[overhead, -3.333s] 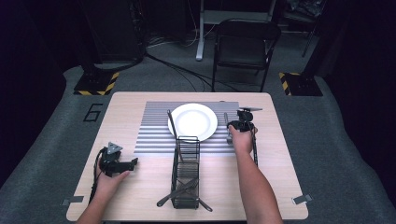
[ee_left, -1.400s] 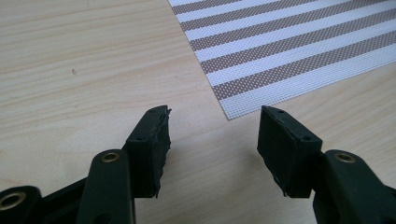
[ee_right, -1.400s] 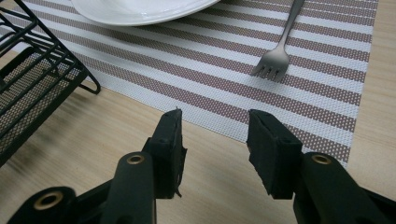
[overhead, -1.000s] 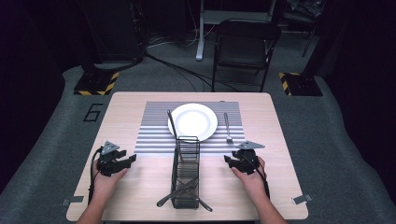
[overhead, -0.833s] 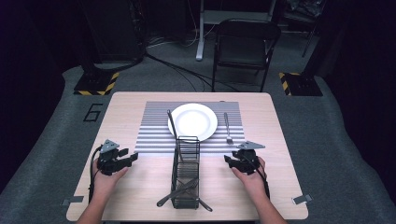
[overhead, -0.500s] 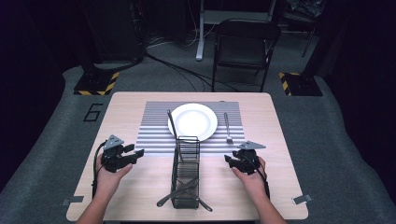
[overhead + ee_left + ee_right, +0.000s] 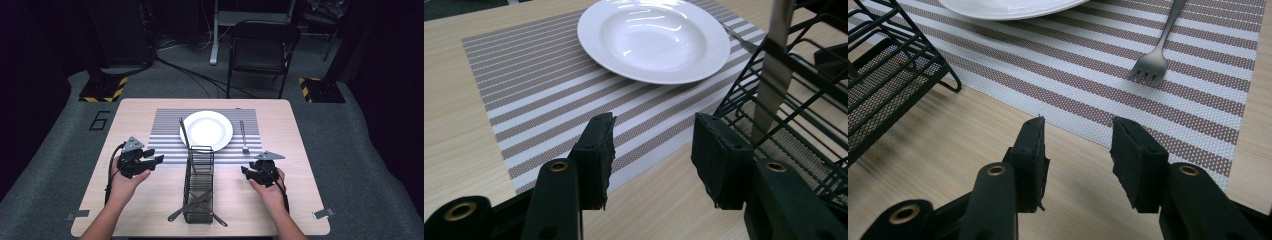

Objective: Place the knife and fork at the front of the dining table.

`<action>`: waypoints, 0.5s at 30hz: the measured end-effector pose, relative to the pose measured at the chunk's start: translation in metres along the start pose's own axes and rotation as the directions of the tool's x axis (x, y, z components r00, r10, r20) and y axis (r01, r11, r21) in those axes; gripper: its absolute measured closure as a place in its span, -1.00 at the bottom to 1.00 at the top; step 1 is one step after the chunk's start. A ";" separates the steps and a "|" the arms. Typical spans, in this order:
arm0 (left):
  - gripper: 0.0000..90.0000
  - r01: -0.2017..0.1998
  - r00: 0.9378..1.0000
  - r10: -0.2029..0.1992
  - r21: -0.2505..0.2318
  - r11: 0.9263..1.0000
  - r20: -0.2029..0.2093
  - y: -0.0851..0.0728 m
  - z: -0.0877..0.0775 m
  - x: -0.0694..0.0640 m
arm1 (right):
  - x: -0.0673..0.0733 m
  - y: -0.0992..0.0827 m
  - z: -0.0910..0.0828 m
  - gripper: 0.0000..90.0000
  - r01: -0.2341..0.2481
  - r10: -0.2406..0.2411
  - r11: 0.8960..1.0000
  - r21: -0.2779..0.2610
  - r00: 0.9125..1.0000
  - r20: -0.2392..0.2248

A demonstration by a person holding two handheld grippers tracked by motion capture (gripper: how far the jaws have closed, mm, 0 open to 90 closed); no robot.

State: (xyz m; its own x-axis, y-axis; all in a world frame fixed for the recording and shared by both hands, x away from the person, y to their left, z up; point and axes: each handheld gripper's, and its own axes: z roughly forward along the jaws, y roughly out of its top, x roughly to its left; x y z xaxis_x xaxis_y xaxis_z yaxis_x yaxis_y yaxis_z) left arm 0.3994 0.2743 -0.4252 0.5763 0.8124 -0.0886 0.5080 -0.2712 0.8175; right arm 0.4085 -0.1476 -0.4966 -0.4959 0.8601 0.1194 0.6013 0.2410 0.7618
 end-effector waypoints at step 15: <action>0.16 -0.008 0.999 0.008 -0.006 1.000 0.043 0.029 0.001 -0.011 | -0.002 -0.001 0.001 0.27 -0.006 0.006 1.000 0.005 1.000 0.002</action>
State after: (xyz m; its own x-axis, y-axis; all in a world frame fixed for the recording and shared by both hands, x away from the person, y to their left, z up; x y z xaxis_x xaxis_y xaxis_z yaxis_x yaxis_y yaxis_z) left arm 0.4079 0.2569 -0.4009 0.6079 0.7869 -0.1063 0.4996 -0.2750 0.8215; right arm 0.4097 -0.1495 -0.4982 -0.4911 0.8625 0.1221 0.6072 0.2384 0.7580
